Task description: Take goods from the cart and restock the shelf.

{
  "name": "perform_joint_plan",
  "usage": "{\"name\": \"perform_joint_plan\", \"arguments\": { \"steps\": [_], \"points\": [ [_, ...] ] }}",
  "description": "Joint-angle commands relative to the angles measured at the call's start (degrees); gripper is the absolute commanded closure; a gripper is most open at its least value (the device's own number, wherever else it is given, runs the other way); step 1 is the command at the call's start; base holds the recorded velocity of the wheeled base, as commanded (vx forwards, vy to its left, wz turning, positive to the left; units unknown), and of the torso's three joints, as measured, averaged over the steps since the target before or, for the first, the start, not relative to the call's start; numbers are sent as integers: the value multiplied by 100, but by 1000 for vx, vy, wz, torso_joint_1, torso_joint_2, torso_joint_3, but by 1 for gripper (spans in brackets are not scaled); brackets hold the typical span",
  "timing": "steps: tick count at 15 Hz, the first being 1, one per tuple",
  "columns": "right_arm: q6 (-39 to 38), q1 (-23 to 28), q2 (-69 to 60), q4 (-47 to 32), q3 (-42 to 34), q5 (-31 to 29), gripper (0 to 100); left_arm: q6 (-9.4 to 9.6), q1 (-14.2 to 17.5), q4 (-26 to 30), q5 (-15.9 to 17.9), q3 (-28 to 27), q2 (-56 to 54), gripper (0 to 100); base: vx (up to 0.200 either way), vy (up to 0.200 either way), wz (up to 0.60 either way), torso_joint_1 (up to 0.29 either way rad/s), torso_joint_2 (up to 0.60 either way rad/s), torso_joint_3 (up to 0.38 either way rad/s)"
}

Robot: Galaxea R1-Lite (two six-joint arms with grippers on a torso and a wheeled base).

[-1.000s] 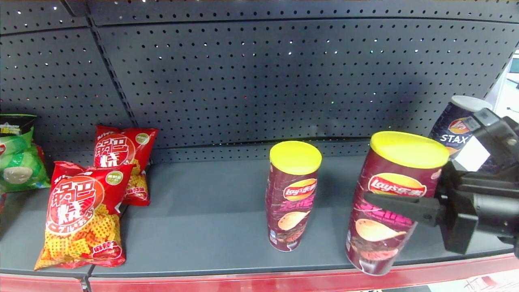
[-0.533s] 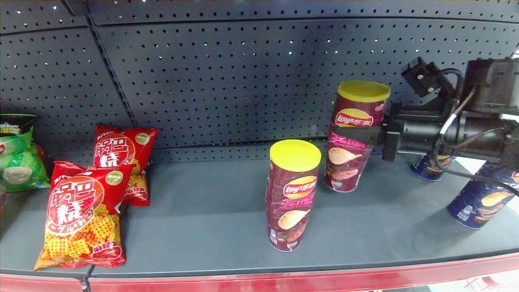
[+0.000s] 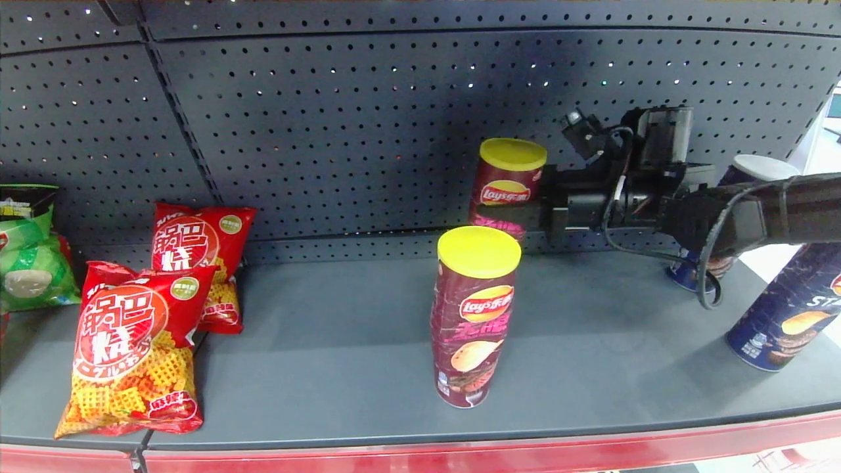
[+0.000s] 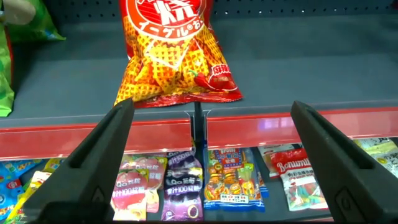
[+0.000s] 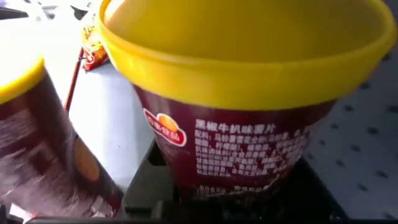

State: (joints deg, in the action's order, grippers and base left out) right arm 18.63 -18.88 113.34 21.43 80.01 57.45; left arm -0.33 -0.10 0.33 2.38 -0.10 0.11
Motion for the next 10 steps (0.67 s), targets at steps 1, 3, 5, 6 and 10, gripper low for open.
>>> {"name": "perform_joint_plan", "arguments": {
  "steps": [1, 3, 5, 6, 10],
  "points": [
    [-105, -177, 338, 10, 235, 3, 100, -2, 1, 2, 0, 1, -2, 0, 0, 0, 0, 0, 0, 0],
    [-237, -265, 444, 10, 419, 29, 100, -2, 1, 2, 0, 1, -2, 0, 0, 0, 0, 0, 0, 0],
    [-307, -300, 470, 10, 393, 143, 100, -2, 1, 2, 0, 1, -2, 0, 0, 0, 0, 0, 0, 0],
    [-307, -362, 496, 10, 402, 143, 100, -2, 1, 2, 0, 1, -2, 0, 0, 0, 0, 0, 0, 0],
    [-307, -485, 628, 10, 402, 143, 100, -2, 1, 2, 0, 1, -2, 0, 0, 0, 0, 0, 0, 0]
  ]
}}
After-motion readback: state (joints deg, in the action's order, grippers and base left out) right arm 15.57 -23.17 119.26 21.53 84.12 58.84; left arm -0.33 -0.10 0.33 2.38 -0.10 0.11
